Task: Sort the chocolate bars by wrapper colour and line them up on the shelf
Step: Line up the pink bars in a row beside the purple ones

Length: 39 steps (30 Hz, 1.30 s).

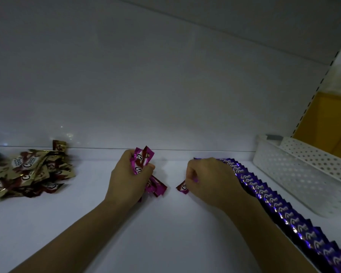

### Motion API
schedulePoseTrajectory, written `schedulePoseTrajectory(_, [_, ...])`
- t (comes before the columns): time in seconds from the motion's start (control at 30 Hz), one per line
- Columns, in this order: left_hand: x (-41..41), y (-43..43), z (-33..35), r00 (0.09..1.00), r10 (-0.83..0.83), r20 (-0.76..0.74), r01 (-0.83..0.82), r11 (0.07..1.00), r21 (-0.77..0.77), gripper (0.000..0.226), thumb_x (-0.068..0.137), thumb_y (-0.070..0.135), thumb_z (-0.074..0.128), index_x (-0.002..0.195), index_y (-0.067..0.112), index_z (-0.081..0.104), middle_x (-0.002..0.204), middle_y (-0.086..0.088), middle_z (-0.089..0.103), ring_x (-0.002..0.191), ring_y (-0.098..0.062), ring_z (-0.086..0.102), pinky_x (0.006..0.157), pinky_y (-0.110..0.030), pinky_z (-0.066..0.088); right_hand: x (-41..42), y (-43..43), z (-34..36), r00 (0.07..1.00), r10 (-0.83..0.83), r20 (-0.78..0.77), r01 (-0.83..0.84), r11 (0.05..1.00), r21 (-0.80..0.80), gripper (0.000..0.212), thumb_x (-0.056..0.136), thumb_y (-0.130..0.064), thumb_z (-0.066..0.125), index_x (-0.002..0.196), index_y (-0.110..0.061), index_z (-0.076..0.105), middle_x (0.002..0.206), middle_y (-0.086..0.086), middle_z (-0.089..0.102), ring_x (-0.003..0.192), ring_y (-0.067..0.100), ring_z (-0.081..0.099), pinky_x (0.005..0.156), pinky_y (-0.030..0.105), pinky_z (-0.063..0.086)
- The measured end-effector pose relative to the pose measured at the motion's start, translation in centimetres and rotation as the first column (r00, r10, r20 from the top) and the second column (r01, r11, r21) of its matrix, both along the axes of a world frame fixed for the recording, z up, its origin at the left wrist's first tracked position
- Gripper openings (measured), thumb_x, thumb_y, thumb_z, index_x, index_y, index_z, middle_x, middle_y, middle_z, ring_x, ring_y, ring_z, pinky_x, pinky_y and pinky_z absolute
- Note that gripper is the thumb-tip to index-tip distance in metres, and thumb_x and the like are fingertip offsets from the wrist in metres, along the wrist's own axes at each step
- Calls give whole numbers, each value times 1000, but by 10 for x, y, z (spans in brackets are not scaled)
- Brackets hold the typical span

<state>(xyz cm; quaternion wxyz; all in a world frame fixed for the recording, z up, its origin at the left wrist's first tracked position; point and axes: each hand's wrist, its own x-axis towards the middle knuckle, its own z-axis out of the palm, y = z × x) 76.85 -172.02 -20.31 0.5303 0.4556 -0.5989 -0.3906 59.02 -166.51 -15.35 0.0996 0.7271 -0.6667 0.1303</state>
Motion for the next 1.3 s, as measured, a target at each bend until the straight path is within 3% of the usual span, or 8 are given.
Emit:
schedulePoseTrajectory(0.2, [-2, -1, 3, 999, 2, 35, -2, 1000, -8, 21, 92, 22, 61, 110, 24, 51, 90, 4, 64, 77, -9, 61, 56, -13, 39, 2, -11, -12, 999, -34, 21, 30, 983, 181, 31, 92, -12, 44, 116, -16, 63, 113, 4, 65, 103, 22, 60, 89, 31, 48])
schedulePoseTrajectory(0.3, [-4, -2, 3, 1000, 14, 25, -14, 1000, 0, 20, 94, 23, 57, 111, 26, 48, 93, 5, 64, 79, -7, 62, 54, -11, 39, 2, -21, -29, 990, -72, 120, 54, 987, 150, 33, 95, -16, 39, 124, -16, 57, 115, 5, 62, 103, 23, 59, 88, 29, 47])
schedulePoseTrajectory(0.5, [-5, 1, 3, 998, 38, 44, -37, 999, -20, 20, 94, 24, 57, 112, 25, 47, 87, 11, 59, 75, -2, 57, 54, -11, 39, 14, -46, -44, 989, -148, 20, 147, 987, 71, 44, 100, -38, 29, 131, -15, 49, 129, 8, 48, 119, 24, 42, 100, 38, 33])
schedulePoseTrajectory(0.73, [-6, 0, 5, 998, 32, 52, -31, 999, -26, 24, 95, 24, 56, 118, 19, 50, 88, 13, 57, 76, 0, 55, 56, -10, 38, 11, -48, -45, 989, -149, 21, 147, 988, 56, 49, 99, -38, 30, 145, -22, 32, 136, 7, 42, 123, 24, 41, 101, 39, 30])
schedulePoseTrajectory(0.93, [-5, 1, 4, 999, 34, 31, -33, 999, -18, 22, 96, 24, 54, 116, 22, 46, 88, 14, 56, 75, 0, 55, 52, 1, 39, 14, -42, -44, 990, -90, 108, 95, 995, -40, 33, 98, -26, 36, 122, -15, 56, 124, 2, 59, 106, 21, 55, 103, 32, 31])
schedulePoseTrajectory(1.13, [-3, 1, 3, 999, 32, 6, -31, 999, -25, 19, 94, 25, 57, 111, 26, 47, 90, 13, 59, 78, -1, 58, 55, -10, 42, 13, -42, -42, 981, -82, 175, 80, 997, 19, 36, 99, -26, 37, 128, -12, 52, 129, 5, 55, 115, 22, 51, 103, 35, 34])
schedulePoseTrajectory(1.2, [-3, 1, 4, 1000, 25, -9, -25, 999, -22, 19, 94, 23, 57, 110, 25, 48, 91, 13, 60, 79, 0, 58, 60, -11, 40, 12, -39, -38, 916, -3, 400, 42, 995, -89, 31, 98, -20, 43, 123, -14, 59, 121, 2, 60, 110, 17, 55, 98, 30, 41])
schedulePoseTrajectory(1.3, [-3, 2, 5, 1000, -9, -29, 9, 1000, -30, 18, 95, 20, 57, 111, 23, 50, 92, 8, 63, 82, -3, 61, 63, -13, 41, 18, -29, -29, 565, 123, 816, -112, 991, -72, 24, 96, -13, 51, 114, -18, 67, 102, -5, 68, 91, 4, 63, 77, 12, 48])
